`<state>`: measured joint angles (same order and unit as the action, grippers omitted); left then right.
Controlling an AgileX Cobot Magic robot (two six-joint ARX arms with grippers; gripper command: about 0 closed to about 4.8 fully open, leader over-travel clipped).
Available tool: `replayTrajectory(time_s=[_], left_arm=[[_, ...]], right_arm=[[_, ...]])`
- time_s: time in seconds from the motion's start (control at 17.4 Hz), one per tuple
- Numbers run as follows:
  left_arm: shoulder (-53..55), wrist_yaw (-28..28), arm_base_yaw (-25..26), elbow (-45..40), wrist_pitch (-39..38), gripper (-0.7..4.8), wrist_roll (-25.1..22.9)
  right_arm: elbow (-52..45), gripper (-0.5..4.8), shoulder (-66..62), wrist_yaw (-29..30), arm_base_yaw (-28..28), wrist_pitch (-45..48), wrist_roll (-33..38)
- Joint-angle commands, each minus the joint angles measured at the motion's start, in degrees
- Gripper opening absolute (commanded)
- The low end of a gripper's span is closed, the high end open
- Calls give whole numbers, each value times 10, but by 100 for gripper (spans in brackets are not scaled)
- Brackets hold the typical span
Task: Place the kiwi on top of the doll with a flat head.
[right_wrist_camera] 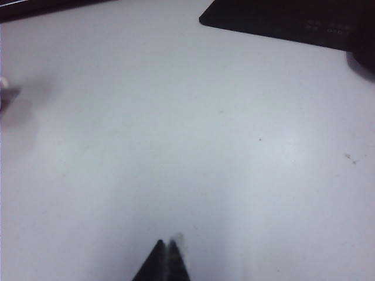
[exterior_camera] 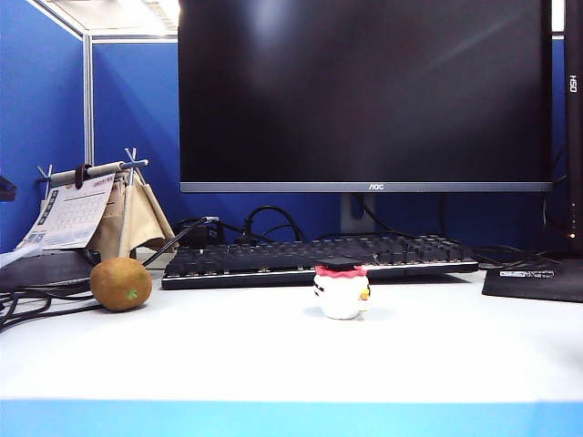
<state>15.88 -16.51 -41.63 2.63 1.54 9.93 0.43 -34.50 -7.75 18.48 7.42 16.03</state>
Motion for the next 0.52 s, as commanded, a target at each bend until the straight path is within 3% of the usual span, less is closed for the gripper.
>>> replayTrajectory(time_s=[0.06, 0.12, 0.17, 0.23, 0.4, 0.52], left_arm=[[0, 3, 0, 0, 13, -4, 0], [0, 2, 0, 0, 14, -4, 7], [0, 2, 0, 1, 14, -4, 55], [0, 3, 0, 1, 12, -4, 71], [0, 45, 0, 2, 11, 5, 76], [0, 134, 0, 26, 5, 139, 89]], right_arm=[[-4, -1, 1, 0, 0, 7, 1], [-4, -1, 1, 13, 0, 6, 1], [-4, -1, 1, 69, 0, 4, 0], [-4, -1, 1, 118, 0, 5, 0], [-4, -1, 1, 219, 0, 27, 1], [13, -1, 2, 290, 1, 65, 10]])
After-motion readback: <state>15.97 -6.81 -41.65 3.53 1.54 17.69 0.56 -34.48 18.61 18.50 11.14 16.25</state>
